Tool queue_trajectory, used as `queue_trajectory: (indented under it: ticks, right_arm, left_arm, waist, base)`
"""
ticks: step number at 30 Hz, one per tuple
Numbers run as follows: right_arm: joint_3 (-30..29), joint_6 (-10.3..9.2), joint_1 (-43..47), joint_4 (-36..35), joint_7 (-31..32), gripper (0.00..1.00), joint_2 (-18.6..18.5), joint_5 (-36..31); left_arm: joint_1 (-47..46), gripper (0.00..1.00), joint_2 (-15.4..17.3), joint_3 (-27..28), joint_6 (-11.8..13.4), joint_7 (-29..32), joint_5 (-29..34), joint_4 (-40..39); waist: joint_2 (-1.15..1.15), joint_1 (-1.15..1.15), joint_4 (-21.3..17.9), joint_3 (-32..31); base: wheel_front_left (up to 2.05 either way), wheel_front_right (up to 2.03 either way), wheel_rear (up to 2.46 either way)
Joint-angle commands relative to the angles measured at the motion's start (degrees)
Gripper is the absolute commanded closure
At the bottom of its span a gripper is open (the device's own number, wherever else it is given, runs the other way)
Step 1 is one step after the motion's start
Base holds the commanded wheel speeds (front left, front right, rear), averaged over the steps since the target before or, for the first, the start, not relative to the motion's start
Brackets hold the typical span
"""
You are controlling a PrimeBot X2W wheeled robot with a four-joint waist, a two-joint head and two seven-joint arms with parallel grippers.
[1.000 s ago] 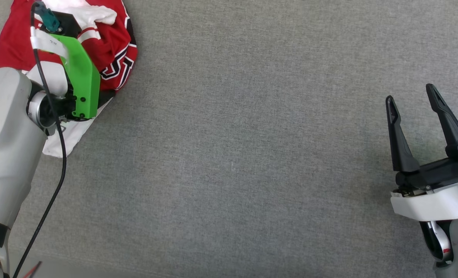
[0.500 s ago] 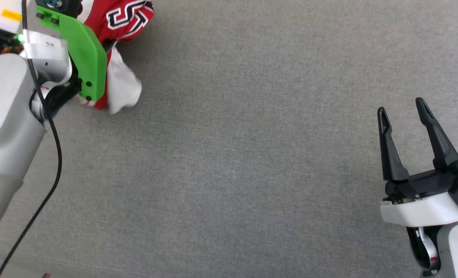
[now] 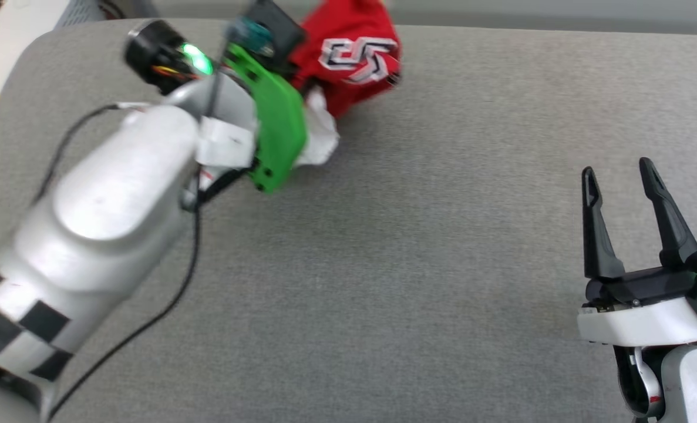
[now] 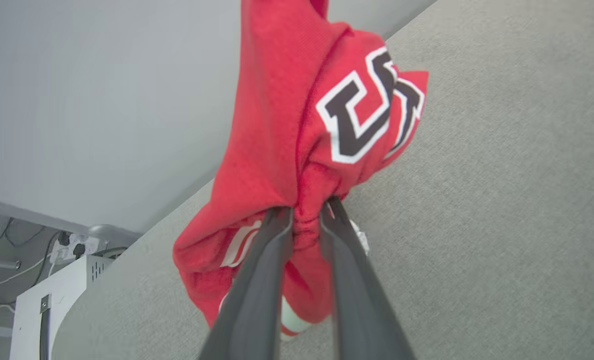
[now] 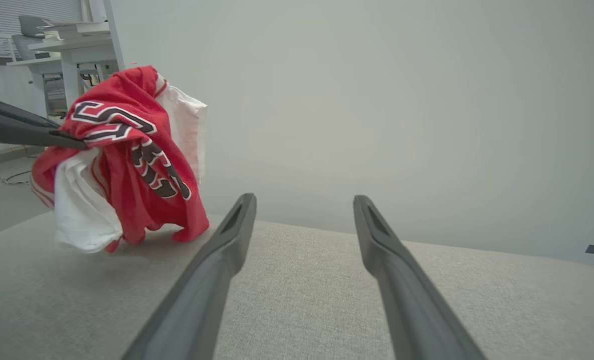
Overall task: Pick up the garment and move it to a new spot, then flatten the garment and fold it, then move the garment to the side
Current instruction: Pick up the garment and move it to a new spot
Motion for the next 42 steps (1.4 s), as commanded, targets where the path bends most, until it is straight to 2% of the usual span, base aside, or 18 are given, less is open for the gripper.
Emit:
queue_trajectory:
  ticks: [1, 11, 15, 19, 23, 27, 28, 29, 31, 36, 42]
  right_arm:
    - [-0.5, -0.05, 0.6, -0.2, -0.3, 0.00, 0.3, 0.2]
    - [-4.8, -0.05, 0.4, -1.2, -0.3, 0.00, 1.6, -0.3]
    - [-6.2, -0.05, -0.1, -1.4, -0.3, 0.00, 1.9, -0.5]
    - [-6.7, -0.05, -0.7, -1.4, -0.3, 0.00, 2.1, -0.5]
    - [-6.9, -0.05, -1.2, -1.0, -0.3, 0.00, 2.1, 0.3]
    - [-7.4, -0.05, -0.9, -0.6, -0.3, 0.00, 2.1, 0.5]
    - [-7.5, -0.05, -0.7, -0.4, -0.3, 0.00, 2.1, 0.5]
    - [-7.6, -0.05, -0.5, -0.2, -0.3, 0.00, 2.1, 0.4]
    - [-7.7, -0.05, 0.2, 0.1, -0.3, 0.00, 2.1, 0.2]
    - [-7.9, -0.05, 2.1, 0.5, -0.3, 0.00, 2.1, -0.4]
    - [-8.6, -0.05, 4.7, 0.5, -0.3, 0.00, 2.1, -0.9]
  left_arm:
    - [-0.9, 1.00, -1.8, -1.5, 0.1, -1.0, 0.2, -0.4]
    - [1.3, 1.00, -15.8, -14.9, 0.1, -6.1, 0.5, 4.4]
    - [4.4, 1.00, -20.4, -17.3, 0.1, -5.9, 1.4, 6.8]
    - [10.6, 1.00, -22.9, -17.5, 0.1, -1.4, 5.8, 6.7]
    - [16.3, 1.00, -23.6, -17.5, 0.1, 1.9, 8.7, 6.4]
    - [17.6, 1.00, -23.6, -17.5, 0.1, 0.1, 9.2, 6.9]
    - [17.0, 0.62, -23.6, -17.5, 0.1, -2.3, 8.7, 7.5]
    - [16.3, 0.00, -23.7, -17.5, 0.1, -4.6, 8.4, 8.0]
    - [14.6, 0.00, -24.0, -17.3, 0.1, -10.8, 7.4, 9.5]
    - [13.7, 0.00, -24.6, -13.8, 1.1, -21.1, 6.3, 11.0]
    - [15.7, 0.00, -21.7, -8.1, 7.3, -29.7, 5.9, 8.6]
  waist:
    - [0.00, 0.00, -3.7, -0.3]
    - [0.00, 0.00, -9.3, 2.5]
    - [0.00, 0.00, -10.7, 3.9]
    - [0.00, 0.00, -12.0, 5.1]
    - [0.00, 0.00, -12.6, 5.9]
    - [0.00, 0.00, -12.2, 5.5]
    - [0.00, 0.00, -11.8, 5.1]
    - [0.00, 0.00, -11.5, 4.6]
    - [0.00, 0.00, -10.6, 3.0]
    - [0.00, 0.00, -8.4, -1.5]
    - [0.00, 0.00, -5.1, -6.3]
  base:
    - [0.00, 0.00, 0.00]
    - [0.00, 0.00, 0.00]
    - [0.00, 0.00, 0.00]
    - [0.00, 0.00, 0.00]
    - [0.00, 0.00, 0.00]
    - [0.00, 0.00, 0.00]
    - [0.00, 0.00, 0.00]
    - [0.00, 0.00, 0.00]
    - [0.00, 0.00, 0.00]
    - [0.00, 0.00, 0.00]
    - [0.00, 0.00, 0.00]
